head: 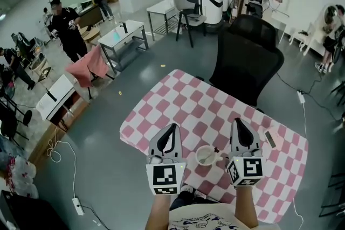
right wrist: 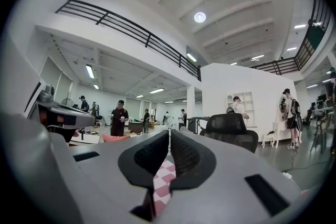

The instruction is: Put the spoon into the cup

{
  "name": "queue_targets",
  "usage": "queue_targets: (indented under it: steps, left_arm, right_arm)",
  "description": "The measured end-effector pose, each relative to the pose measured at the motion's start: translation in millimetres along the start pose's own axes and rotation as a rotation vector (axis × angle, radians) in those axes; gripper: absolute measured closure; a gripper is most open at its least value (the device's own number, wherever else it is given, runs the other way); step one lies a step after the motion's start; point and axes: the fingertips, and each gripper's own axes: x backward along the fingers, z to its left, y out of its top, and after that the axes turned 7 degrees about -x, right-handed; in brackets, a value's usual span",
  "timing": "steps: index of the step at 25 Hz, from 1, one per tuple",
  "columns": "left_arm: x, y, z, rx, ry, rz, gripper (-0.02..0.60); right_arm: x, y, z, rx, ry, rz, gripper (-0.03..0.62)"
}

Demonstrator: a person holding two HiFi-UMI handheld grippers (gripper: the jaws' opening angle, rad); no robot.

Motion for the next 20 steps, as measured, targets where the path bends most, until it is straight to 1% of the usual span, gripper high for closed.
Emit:
queue_targets:
  steps: [9, 20]
  left_arm:
    - [7, 13, 0, -0.004, 0.006, -0.031, 0.568]
    - [10, 15, -6, -0.004, 0.002, -0.033, 0.568]
  right_arm:
    - [5, 9, 8, -0.004, 0.019, -0.019, 0.579]
    - [9, 11, 6, -0.006, 0.024, -0.025, 0.579]
